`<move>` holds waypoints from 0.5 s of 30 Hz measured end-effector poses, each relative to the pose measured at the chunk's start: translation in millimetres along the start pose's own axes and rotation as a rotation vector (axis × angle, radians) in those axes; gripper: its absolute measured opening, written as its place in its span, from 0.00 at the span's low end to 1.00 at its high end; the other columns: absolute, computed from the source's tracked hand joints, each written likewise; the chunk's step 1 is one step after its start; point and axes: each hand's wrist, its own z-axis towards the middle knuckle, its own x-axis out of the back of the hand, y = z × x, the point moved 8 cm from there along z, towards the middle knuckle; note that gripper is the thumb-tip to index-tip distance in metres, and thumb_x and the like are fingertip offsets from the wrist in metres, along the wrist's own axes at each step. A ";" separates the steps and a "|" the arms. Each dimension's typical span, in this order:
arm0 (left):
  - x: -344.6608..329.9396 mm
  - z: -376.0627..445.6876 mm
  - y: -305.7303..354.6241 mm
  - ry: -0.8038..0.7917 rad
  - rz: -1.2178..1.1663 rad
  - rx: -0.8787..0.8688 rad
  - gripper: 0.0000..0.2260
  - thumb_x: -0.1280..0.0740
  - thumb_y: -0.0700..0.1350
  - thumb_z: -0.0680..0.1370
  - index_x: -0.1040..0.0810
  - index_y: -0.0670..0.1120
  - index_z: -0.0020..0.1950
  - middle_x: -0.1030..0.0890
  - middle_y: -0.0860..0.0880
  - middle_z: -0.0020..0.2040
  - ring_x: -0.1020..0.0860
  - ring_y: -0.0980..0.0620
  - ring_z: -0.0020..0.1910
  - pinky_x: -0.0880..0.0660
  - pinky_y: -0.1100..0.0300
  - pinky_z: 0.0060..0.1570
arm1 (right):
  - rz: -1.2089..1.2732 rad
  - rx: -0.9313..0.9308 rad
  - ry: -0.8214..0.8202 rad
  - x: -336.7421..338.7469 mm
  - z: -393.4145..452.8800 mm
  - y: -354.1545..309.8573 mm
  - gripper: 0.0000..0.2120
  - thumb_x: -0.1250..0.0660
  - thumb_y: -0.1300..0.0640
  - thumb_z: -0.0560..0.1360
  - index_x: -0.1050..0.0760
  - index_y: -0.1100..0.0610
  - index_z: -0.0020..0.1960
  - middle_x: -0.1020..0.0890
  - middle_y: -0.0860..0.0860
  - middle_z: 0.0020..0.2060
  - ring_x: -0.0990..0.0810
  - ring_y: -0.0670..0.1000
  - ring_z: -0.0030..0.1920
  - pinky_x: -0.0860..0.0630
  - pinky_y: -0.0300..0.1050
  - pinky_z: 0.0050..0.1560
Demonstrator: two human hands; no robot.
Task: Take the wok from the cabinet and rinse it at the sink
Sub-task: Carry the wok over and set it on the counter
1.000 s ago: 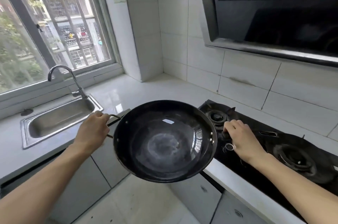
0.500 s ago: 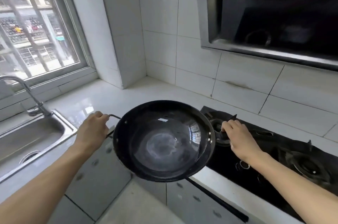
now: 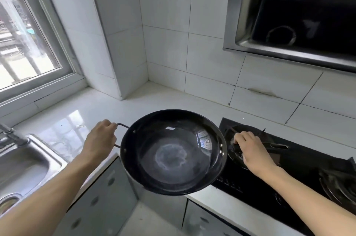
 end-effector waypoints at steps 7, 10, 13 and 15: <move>-33.9 61.5 -16.6 -0.029 0.021 -0.020 0.10 0.34 0.30 0.70 0.21 0.38 0.50 0.23 0.43 0.44 0.25 0.43 0.43 0.30 0.53 0.33 | 0.037 -0.039 -0.008 -41.5 61.0 4.3 0.27 0.31 0.73 0.56 0.32 0.51 0.47 0.28 0.46 0.43 0.31 0.51 0.43 0.34 0.44 0.42; -54.1 84.8 -26.7 -0.050 0.019 -0.020 0.10 0.34 0.29 0.69 0.21 0.38 0.49 0.23 0.43 0.43 0.25 0.43 0.42 0.31 0.53 0.31 | 0.041 -0.048 -0.037 -60.2 84.4 3.4 0.28 0.31 0.73 0.55 0.33 0.50 0.47 0.29 0.46 0.43 0.31 0.51 0.43 0.33 0.44 0.42; -74.4 98.7 -36.4 -0.084 0.000 -0.028 0.10 0.34 0.29 0.69 0.22 0.38 0.47 0.23 0.43 0.42 0.25 0.42 0.41 0.30 0.53 0.30 | 0.033 -0.055 -0.064 -72.8 97.9 1.3 0.28 0.31 0.74 0.55 0.33 0.51 0.47 0.28 0.47 0.43 0.31 0.51 0.43 0.35 0.44 0.42; -88.0 109.6 -43.0 -0.097 -0.022 -0.041 0.09 0.33 0.29 0.69 0.22 0.38 0.47 0.23 0.43 0.42 0.26 0.41 0.42 0.29 0.51 0.31 | 0.029 -0.068 -0.079 -81.1 105.5 -0.2 0.28 0.31 0.74 0.55 0.33 0.51 0.47 0.28 0.47 0.44 0.31 0.51 0.43 0.32 0.45 0.43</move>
